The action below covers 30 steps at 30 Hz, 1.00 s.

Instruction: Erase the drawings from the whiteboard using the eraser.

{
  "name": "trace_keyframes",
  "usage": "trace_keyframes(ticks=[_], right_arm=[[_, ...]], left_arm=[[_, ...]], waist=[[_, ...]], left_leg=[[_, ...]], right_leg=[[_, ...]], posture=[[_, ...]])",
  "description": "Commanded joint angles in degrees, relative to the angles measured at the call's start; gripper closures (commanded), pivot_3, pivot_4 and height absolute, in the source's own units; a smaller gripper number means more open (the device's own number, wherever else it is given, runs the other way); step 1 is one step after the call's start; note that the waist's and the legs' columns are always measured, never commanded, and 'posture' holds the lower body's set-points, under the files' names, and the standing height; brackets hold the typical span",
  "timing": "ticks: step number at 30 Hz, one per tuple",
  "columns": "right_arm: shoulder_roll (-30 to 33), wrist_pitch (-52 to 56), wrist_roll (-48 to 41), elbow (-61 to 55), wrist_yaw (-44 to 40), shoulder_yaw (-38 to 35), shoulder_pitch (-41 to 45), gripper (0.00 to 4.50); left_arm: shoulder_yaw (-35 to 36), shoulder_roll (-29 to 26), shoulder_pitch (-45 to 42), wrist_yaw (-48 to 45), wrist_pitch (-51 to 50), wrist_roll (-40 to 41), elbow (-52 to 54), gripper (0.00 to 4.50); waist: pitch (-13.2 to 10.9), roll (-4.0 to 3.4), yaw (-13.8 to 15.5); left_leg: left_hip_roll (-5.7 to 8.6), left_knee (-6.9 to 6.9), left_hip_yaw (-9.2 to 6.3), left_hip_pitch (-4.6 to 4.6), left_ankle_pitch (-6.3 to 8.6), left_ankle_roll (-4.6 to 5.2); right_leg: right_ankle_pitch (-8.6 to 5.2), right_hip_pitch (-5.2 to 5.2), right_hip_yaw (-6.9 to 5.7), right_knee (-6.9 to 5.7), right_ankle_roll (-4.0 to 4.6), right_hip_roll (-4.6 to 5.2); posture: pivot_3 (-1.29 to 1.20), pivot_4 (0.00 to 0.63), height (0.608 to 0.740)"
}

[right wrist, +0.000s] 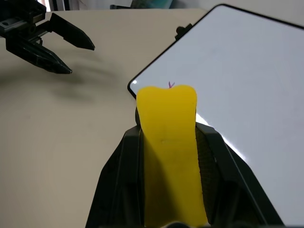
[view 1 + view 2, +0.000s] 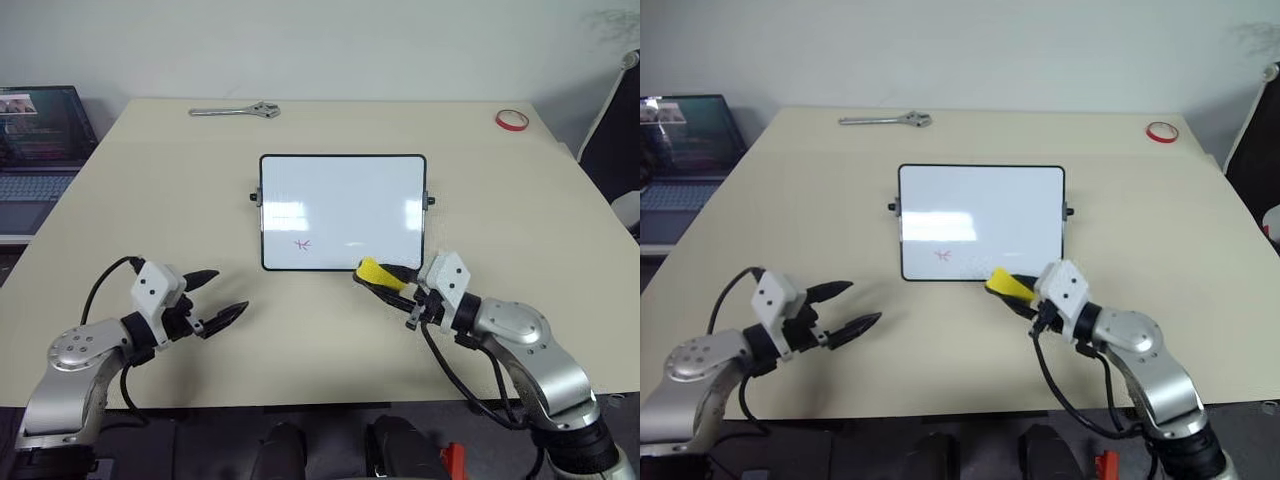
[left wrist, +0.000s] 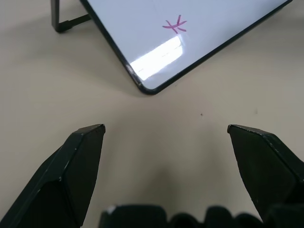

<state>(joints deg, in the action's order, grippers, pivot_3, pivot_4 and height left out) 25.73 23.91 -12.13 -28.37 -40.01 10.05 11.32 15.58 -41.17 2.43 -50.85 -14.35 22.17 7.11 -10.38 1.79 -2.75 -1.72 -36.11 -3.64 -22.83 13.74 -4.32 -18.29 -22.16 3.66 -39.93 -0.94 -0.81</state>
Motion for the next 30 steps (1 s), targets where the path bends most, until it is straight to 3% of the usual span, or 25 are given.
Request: trace_keyframes(ticks=[1,7,13,21,24,27,30], right_arm=[[0.14,-2.08,-0.71,0.15,-0.85,0.03,0.66,3.40],[-2.41,-3.23,4.26,7.05,0.89,5.35,7.07,3.40],[-8.87,-8.83,17.28,24.78,5.16,15.15,22.46,3.40],[-17.05,-19.78,26.61,47.45,11.31,19.14,36.14,3.40],[-17.68,-24.45,29.49,55.18,11.05,20.76,38.86,3.40],[-15.57,-26.35,33.43,58.96,4.96,26.06,37.68,3.40],[-15.40,-27.18,35.03,61.16,9.05,24.63,37.77,3.40]], left_arm=[[1.39,-0.26,0.53,1.26,0.40,-0.04,2.57,0.00],[1.03,-0.29,0.69,3.07,-1.09,0.22,4.45,0.00],[-0.96,-0.77,-2.18,3.06,-3.05,0.01,3.78,0.00],[-2.31,-1.22,-3.75,1.91,-3.67,-0.24,3.60,0.00],[-2.60,-1.11,-3.63,1.86,-3.55,-0.48,3.86,0.00],[-3.19,-0.22,-2.70,2.62,-3.89,-0.57,5.60,0.00],[-3.21,-0.17,-1.98,3.12,-4.39,-0.42,7.08,0.00]], waist=[[0.00,0.00,0.15],[0.01,0.01,-0.09],[0.01,0.01,-0.52],[0.02,0.02,-0.51],[0.02,0.02,-0.46],[0.02,0.03,-0.50],[0.04,0.04,-0.51]], left_leg=[[-0.01,0.00,0.00,-0.01,0.00,0.00],[-0.01,-0.02,0.01,0.05,0.00,0.00],[0.02,-0.02,0.05,0.09,-0.01,-0.01],[-0.04,-0.01,0.05,-0.01,-0.01,-0.01],[-0.04,-0.02,0.05,0.00,-0.01,-0.01],[-0.04,-0.02,0.04,0.00,-0.01,-0.01],[-0.08,-0.03,0.03,0.05,-0.01,-0.01]], right_leg=[[0.00,0.00,0.00,0.00,0.00,0.02],[0.00,0.01,0.02,-0.07,0.01,0.02],[0.03,-0.01,0.01,-0.10,0.04,-0.08],[0.03,-0.08,0.02,-0.05,0.05,0.01],[0.03,-0.08,0.00,-0.06,0.05,0.02],[0.03,-0.07,0.00,-0.06,0.05,0.03],[0.03,-0.05,0.02,-0.11,0.05,0.03]], posture=[[0.00,0.150,0.740],[0.00,0.150,0.740],[0.00,0.150,0.740],[0.00,0.150,0.740],[0.00,0.150,0.740],[0.00,0.150,0.740],[0.00,0.150,0.740]])
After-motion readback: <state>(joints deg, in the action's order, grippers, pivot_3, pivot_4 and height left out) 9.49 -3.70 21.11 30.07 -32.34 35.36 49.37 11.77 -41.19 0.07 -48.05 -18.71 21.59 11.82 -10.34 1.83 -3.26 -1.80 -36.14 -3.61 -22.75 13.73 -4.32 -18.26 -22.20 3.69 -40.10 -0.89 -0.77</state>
